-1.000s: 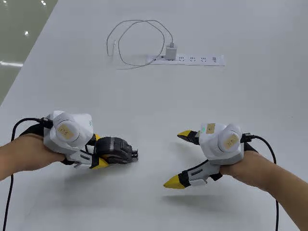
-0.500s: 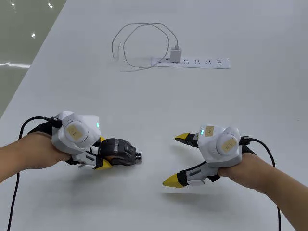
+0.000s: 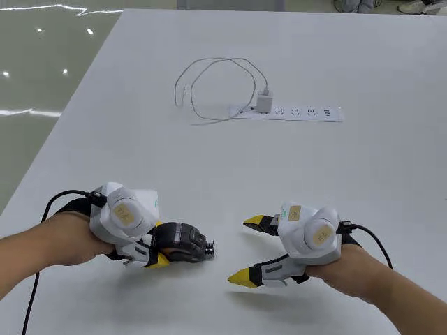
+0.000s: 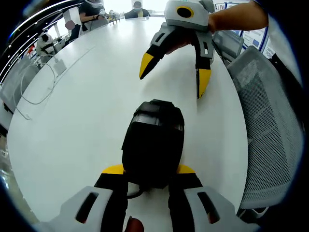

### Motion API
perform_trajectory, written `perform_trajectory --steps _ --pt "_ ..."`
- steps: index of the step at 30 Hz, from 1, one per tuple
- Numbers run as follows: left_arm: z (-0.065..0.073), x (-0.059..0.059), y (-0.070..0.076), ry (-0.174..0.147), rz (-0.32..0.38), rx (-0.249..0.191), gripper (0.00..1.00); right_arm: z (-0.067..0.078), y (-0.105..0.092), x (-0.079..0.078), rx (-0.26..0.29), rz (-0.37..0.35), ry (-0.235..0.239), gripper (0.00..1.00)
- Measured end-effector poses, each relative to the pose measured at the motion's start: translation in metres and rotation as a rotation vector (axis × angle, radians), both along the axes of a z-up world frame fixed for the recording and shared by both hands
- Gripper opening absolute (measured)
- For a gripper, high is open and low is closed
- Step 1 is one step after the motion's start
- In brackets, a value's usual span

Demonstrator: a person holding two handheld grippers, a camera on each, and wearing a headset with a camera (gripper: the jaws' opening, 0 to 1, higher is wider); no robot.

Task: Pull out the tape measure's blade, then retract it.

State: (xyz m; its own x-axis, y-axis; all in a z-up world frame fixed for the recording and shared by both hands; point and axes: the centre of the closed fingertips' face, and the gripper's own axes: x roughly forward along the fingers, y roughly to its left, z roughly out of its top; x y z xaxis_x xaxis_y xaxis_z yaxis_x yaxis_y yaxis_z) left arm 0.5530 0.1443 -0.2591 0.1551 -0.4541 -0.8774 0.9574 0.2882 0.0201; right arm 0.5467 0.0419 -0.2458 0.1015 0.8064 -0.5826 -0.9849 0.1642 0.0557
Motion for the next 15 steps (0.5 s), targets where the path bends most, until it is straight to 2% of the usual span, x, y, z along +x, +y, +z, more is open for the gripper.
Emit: perform_trajectory --steps 11,15 --pt "-0.002 -0.001 0.001 0.011 0.002 0.015 0.27 -0.007 0.021 0.003 0.013 0.028 -0.004 0.52" --pt "-0.002 -0.001 0.001 0.008 0.0 0.015 0.27 -0.008 0.026 0.003 0.015 0.042 -0.02 0.49"
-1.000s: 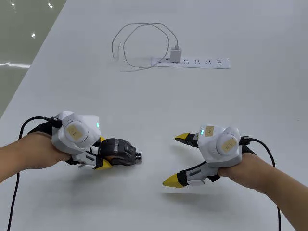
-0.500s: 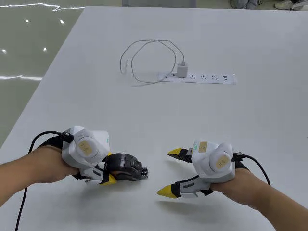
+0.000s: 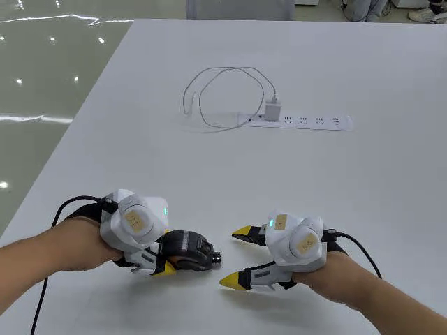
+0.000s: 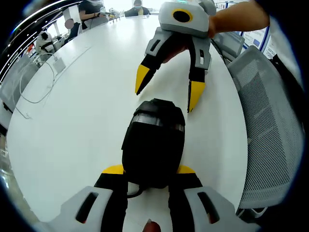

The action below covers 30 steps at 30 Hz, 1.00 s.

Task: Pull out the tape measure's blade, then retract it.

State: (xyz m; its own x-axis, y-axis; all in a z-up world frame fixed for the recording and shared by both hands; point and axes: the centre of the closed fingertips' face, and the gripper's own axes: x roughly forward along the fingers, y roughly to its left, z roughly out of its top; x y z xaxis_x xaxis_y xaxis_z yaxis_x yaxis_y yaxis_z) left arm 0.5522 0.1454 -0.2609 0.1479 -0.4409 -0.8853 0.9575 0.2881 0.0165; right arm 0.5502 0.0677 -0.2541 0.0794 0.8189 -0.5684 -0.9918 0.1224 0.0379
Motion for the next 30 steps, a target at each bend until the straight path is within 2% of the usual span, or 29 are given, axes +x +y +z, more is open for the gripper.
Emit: perform_trajectory --steps 20,30 --pt "0.0 0.0 0.0 0.002 0.001 0.003 0.27 -0.007 0.014 0.004 0.021 0.04 -0.02 0.31" --pt "-0.001 0.0 0.0 0.004 -0.001 0.003 0.28 -0.011 0.015 0.001 0.017 0.067 -0.024 0.2"
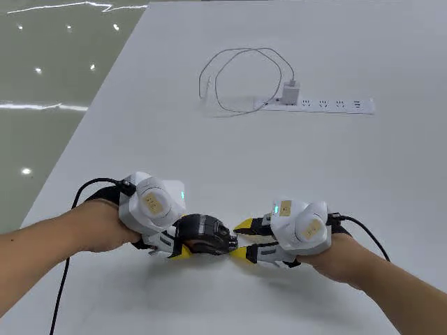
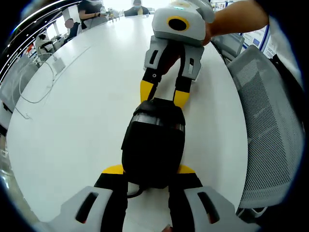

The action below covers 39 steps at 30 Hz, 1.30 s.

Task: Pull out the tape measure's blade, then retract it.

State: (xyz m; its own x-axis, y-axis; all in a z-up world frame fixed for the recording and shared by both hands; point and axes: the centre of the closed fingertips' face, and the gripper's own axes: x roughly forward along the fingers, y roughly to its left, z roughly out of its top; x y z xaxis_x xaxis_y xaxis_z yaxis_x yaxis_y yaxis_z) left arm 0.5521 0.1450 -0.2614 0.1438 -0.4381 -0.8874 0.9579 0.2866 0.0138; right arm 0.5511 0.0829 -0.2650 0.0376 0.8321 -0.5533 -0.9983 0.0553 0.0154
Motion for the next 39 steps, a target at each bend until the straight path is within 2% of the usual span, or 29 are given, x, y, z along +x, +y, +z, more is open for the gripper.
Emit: perform_trajectory --steps 3,6,23,39 --pt "-0.0001 0.0 0.0 0.0 -0.001 0.001 0.28 -0.0001 0.0 -0.0014 0.002 0.012 0.002 0.18" --pt "-0.0003 0.0002 0.0001 0.003 -0.002 0.003 0.28 -0.0002 -0.0001 -0.003 0.006 0.019 0.004 0.12" --pt "-0.001 0.0001 0.0007 -0.002 -0.023 0.016 0.27 0.0 0.0003 -0.0027 0.007 0.005 0.0 0.09" --pt "-0.0012 -0.0002 0.0009 0.003 -0.032 0.012 0.27 -0.0006 -0.0046 -0.0045 0.0 0.006 0.014 0.08"
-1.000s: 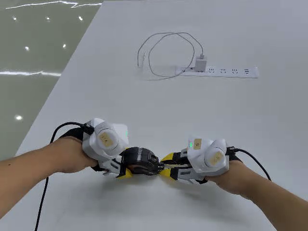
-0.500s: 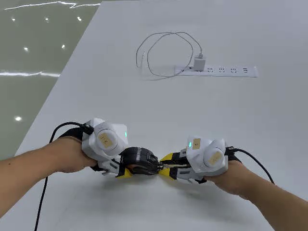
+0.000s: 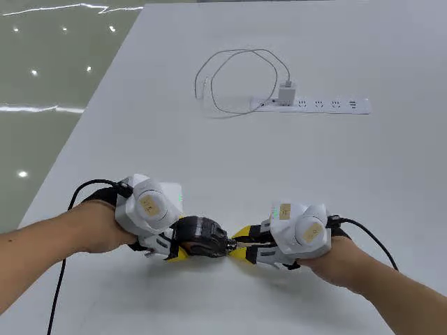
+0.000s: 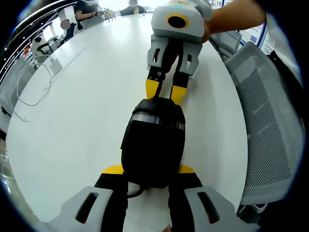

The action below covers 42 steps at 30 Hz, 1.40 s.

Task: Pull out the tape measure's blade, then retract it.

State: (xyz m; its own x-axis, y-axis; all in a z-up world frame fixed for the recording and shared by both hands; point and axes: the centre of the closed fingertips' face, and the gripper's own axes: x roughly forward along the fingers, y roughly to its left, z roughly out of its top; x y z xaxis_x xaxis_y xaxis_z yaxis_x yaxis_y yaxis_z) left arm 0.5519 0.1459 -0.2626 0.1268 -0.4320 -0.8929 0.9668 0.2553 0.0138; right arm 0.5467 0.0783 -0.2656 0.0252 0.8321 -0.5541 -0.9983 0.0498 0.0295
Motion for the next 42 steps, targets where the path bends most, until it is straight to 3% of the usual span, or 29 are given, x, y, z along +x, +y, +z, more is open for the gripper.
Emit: perform_trajectory --steps 42 --pt "0.0 0.0 -0.001 0.007 0.009 0.006 0.27 0.002 -0.053 0.004 -0.051 -0.038 -0.003 0.08"
